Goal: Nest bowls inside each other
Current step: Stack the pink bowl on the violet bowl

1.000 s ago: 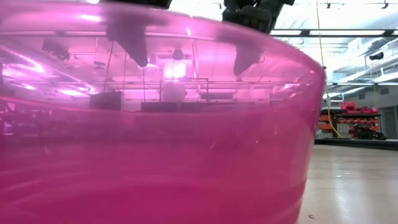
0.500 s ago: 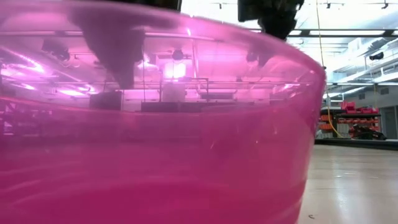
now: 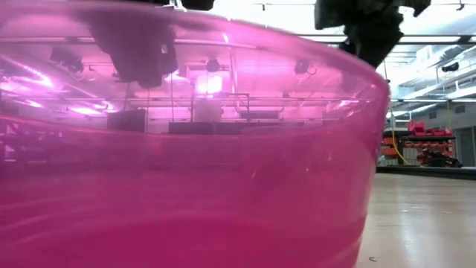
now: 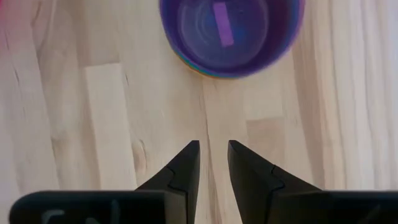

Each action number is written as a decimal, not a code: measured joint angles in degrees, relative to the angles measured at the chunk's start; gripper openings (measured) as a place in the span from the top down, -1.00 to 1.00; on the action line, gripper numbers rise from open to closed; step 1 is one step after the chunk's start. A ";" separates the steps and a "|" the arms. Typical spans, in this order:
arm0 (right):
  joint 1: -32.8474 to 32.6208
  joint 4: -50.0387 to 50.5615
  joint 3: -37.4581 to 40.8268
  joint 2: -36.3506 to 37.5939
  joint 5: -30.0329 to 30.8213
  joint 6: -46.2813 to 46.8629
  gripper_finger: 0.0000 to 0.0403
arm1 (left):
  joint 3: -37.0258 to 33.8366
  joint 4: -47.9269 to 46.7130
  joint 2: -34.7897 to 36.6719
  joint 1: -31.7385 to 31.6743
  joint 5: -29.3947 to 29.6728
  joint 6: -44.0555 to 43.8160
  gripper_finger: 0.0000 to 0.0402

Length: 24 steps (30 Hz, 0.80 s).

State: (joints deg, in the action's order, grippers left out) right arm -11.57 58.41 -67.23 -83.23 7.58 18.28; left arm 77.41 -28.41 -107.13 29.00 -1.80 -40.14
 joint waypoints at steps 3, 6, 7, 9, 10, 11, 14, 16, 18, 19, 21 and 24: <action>0.12 -2.92 5.55 5.23 0.07 2.06 0.55 | 0.00 0.41 0.00 0.28 0.18 -0.09 0.81; 0.17 -5.59 10.38 10.87 0.10 4.17 0.55 | 0.01 0.62 -0.39 0.26 0.58 -1.00 0.80; 0.17 -6.20 11.76 12.62 0.09 4.99 0.55 | 0.00 0.57 -0.60 0.26 0.61 -1.23 0.79; 0.17 -6.52 14.20 15.74 0.12 6.79 0.55 | -0.02 0.72 -1.53 0.26 0.61 -1.65 0.78; 0.17 -6.46 15.21 17.03 0.15 7.72 0.55 | 0.04 1.06 -2.07 0.24 0.59 -2.15 0.78; 0.17 -6.68 16.23 18.33 0.12 8.53 0.55 | 0.02 0.37 -2.61 0.20 0.41 -2.70 0.77; 0.15 -6.87 18.74 21.00 0.13 10.17 0.55 | -0.04 0.65 -3.61 0.08 -0.52 -2.99 0.75; 0.15 -7.03 19.77 21.96 0.14 10.66 0.55 | -0.04 1.05 -3.63 0.08 -0.61 -3.05 0.73; 0.13 -7.30 20.69 22.45 0.13 10.71 0.55 | -0.04 1.85 -3.63 0.08 -0.61 -3.08 0.73; 0.13 -7.54 21.03 22.52 0.13 10.71 0.55 | -0.04 2.16 -3.63 0.08 -0.74 -3.05 0.73; 0.13 -7.85 21.46 22.54 0.15 10.71 0.55 | -0.04 2.93 -3.63 0.08 -1.00 -2.98 0.74; 0.15 -8.49 21.58 22.24 0.15 10.68 0.55 | -0.04 2.89 -3.63 0.10 -1.03 -3.05 0.75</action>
State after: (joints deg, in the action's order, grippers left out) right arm -11.42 49.92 -45.65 -60.99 7.73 28.96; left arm 77.36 -25.52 -110.76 29.10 -2.83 -43.19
